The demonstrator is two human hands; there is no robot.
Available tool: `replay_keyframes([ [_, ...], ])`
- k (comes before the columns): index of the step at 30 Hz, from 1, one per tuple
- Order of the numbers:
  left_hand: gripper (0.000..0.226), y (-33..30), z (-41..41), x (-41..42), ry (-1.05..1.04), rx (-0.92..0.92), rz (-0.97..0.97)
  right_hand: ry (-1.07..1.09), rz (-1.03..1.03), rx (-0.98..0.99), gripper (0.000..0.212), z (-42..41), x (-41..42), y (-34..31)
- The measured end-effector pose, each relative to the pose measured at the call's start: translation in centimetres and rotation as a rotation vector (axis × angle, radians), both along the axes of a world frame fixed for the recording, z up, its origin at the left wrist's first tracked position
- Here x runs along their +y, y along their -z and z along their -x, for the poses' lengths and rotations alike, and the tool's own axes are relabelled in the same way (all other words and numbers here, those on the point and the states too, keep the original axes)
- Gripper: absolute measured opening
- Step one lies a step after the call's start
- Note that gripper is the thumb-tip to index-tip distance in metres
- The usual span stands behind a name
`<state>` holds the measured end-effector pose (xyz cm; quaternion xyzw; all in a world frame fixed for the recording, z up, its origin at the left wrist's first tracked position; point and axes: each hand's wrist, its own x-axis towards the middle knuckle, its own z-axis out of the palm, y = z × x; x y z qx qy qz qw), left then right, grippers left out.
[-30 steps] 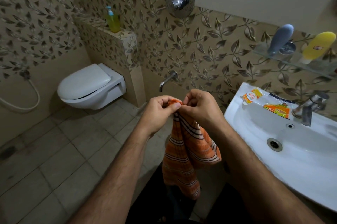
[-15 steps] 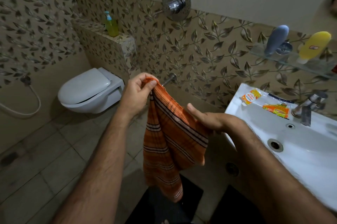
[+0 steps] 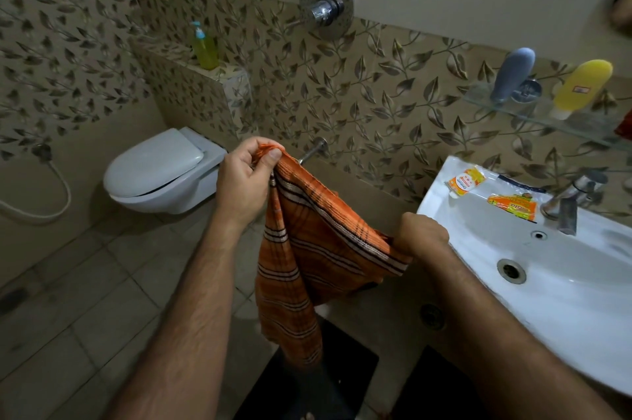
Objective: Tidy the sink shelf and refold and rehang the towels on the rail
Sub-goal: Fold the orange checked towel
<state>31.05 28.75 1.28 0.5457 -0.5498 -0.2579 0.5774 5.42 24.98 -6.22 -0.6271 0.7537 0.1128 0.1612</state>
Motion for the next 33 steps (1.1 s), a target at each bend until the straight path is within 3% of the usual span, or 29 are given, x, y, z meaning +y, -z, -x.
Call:
replay_keyframes([
  [5, 0.008, 0.4, -0.4, -0.1, -0.024, 0.003, -0.005, 0.108, 0.1, -0.004, 0.023, 0.4, -0.3, 0.7],
  [11, 0.011, 1.6, -1.9, -0.4, -0.039, -0.021, -0.028, 0.259, 0.056, -0.248, 0.015, 1.8, -1.0, 0.7],
  [18, 0.008, 4.4, -6.2, -0.1, -0.277, -0.106, -0.101, 0.244, 0.061, -0.323, 0.016, 3.7, -3.3, -2.8],
  [27, 0.01, 5.3, -7.1, -0.6, -0.398, -0.144, -0.132, 0.258, -0.017, -0.971, 0.031, 3.9, -1.9, -9.0],
  [33, 0.016, 3.2, -6.8, -1.6, -0.463, -0.116, -0.118, 0.205, -0.02, -1.23, 0.036, 4.0, -1.8, -11.9],
])
